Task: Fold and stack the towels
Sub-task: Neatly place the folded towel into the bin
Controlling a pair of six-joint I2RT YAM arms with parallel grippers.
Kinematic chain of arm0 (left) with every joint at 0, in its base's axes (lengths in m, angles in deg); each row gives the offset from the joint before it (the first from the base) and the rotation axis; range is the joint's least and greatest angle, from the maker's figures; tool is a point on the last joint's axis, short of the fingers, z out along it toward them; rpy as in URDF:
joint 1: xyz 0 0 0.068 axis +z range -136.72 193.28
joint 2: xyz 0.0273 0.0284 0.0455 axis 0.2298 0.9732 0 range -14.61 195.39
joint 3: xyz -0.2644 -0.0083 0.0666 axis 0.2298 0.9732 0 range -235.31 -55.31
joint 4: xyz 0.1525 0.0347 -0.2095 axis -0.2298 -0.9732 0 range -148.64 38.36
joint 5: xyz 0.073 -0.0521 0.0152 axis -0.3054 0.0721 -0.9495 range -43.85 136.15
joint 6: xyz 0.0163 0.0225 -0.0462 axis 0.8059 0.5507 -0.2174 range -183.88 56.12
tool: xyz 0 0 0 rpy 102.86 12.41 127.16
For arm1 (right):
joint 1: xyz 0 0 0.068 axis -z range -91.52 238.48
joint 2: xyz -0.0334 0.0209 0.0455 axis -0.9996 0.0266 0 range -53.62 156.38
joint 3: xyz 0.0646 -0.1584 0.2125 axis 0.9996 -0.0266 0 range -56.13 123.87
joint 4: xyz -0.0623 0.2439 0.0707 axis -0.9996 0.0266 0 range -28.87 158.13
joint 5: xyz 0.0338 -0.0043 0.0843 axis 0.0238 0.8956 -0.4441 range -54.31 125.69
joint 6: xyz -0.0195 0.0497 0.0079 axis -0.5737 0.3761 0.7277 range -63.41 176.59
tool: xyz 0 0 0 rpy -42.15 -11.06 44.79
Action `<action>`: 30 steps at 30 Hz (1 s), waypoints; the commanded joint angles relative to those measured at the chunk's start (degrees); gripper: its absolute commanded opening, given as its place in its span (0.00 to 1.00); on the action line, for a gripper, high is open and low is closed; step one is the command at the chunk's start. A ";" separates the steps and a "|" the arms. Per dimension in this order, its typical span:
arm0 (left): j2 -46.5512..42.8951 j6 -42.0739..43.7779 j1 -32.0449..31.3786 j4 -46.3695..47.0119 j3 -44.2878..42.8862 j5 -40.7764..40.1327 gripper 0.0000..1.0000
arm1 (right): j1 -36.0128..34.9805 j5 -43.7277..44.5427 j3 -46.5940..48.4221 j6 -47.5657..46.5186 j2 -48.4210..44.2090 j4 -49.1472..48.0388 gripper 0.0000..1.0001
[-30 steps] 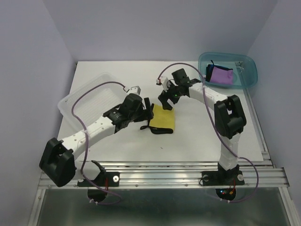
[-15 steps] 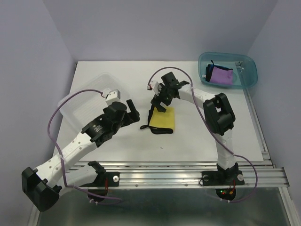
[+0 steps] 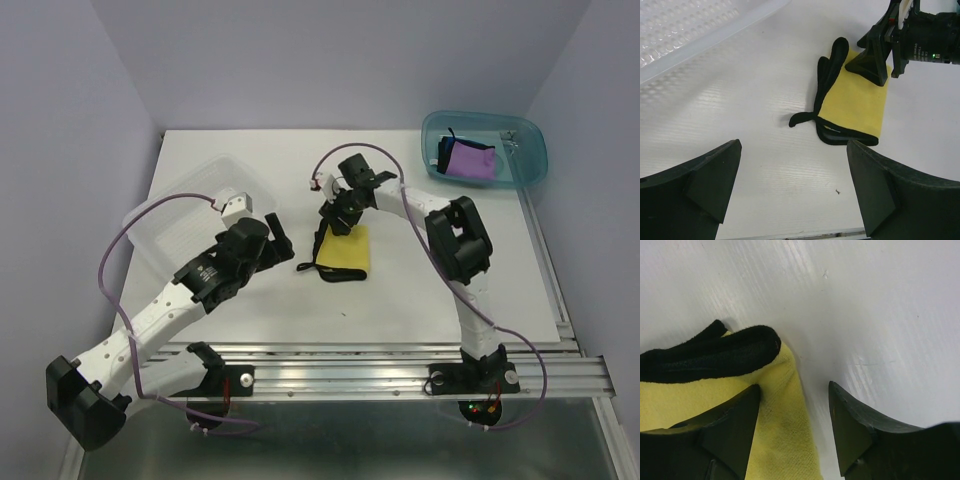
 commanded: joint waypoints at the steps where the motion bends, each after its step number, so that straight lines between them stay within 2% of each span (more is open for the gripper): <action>1: -1.33 0.33 0.30 0.51 0.38 -2.03 0.99 | 0.04 3.61 -5.38 4.65 2.45 1.58 0.62; 5: -1.24 1.12 0.22 1.22 0.55 -1.51 0.99 | 0.13 4.50 -10.21 10.10 1.66 -0.10 0.56; 7: -1.33 1.12 0.30 1.31 0.90 -1.50 0.99 | 0.13 4.23 -12.68 11.42 -0.35 -2.02 0.46; 8: -1.59 1.12 0.22 1.66 0.90 -1.59 0.99 | 0.13 3.88 -15.91 12.65 -1.24 -4.30 0.38; 12: -2.30 1.39 0.30 2.19 1.43 -1.07 0.99 | 0.13 5.88 -21.56 14.77 -6.51 -9.75 0.17; 13: -2.56 1.39 0.30 2.36 1.69 -0.98 0.99 | 0.04 12.95 -26.27 17.47 -12.52 -18.04 0.01; 15: -2.56 1.39 0.39 2.45 1.78 -0.98 0.99 | 0.13 14.85 -27.44 18.98 -16.08 -20.73 0.01; 18: -2.30 1.21 0.57 2.89 2.05 -1.24 0.99 | 0.04 24.41 -29.48 20.48 -20.48 -28.47 0.01; 21: -1.77 1.04 0.66 3.06 2.13 -1.59 0.99 | 0.13 30.58 -28.51 20.83 -22.16 -30.15 0.01; 24: -0.98 1.47 1.01 4.99 3.01 -1.15 0.99 | 0.57 40.49 -29.74 19.96 -24.18 -38.66 0.01; 30: 2.36 3.49 1.89 9.39 3.45 1.48 0.99 | 4.70 45.89 -26.49 21.53 -24.54 -42.02 0.01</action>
